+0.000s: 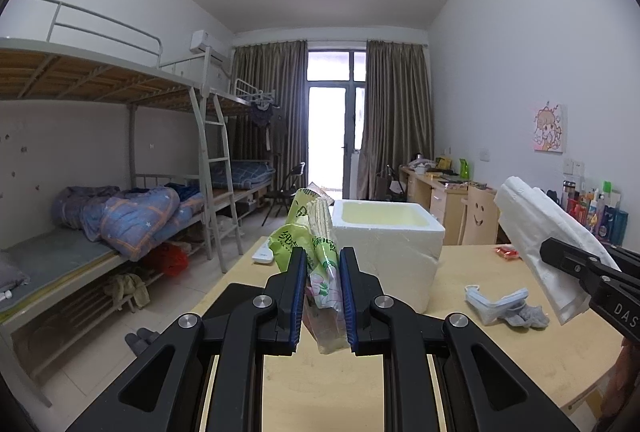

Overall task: Organize soft objects
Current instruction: 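Lift the tissue pack and white wipes with both tools and carry them toward the foam box, then lower the tissue pack into the foam box and open the left tool, then lower the white wipes into the foam box and open the right tool, then withdraw both tools from the box toward the blue mask and grey socks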

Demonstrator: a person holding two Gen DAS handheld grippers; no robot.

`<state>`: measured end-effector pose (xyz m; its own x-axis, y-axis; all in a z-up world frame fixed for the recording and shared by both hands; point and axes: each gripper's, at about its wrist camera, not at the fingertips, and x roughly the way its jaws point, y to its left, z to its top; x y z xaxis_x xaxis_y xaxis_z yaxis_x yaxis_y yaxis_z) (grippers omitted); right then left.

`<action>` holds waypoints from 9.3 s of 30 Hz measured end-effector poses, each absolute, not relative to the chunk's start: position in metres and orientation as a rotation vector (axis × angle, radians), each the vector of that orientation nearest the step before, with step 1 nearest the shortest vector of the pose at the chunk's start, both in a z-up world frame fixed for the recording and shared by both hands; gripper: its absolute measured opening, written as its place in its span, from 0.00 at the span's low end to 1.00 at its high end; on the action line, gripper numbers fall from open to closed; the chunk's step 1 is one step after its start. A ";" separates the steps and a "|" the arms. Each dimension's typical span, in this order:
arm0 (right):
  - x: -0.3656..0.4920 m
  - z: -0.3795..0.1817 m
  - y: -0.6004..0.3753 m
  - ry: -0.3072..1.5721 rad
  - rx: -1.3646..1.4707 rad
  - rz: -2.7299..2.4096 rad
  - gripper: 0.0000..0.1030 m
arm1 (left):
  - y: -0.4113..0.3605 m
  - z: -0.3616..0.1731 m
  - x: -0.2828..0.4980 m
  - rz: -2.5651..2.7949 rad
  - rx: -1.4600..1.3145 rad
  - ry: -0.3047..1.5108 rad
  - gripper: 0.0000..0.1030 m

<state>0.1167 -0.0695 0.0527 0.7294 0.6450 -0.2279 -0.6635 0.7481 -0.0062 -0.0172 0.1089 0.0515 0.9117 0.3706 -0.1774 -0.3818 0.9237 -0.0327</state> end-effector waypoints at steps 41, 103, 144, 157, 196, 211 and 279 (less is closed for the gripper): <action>0.229 0.067 -0.013 0.343 -0.108 0.776 0.14 | 0.151 0.079 0.134 0.303 -0.038 0.257 0.18; 0.287 0.072 0.002 0.419 -0.067 0.712 0.14 | 0.167 0.064 0.252 0.136 -0.027 0.388 0.98; 0.306 0.063 0.065 0.458 -0.169 0.831 0.14 | 0.241 0.069 0.195 0.451 -0.073 0.264 1.00; 0.305 0.065 0.072 0.461 -0.152 0.803 0.70 | 0.243 0.070 0.190 0.442 -0.087 0.256 1.00; 0.261 0.100 0.019 0.377 -0.078 0.754 1.00 | 0.190 0.102 0.151 0.410 -0.015 0.246 1.00; 0.200 0.115 -0.015 0.306 -0.094 0.741 1.00 | 0.146 0.123 0.072 0.403 0.010 0.194 1.00; 0.188 -0.016 -0.206 0.445 0.056 0.316 1.00 | -0.026 -0.017 0.118 -0.065 0.020 0.343 1.00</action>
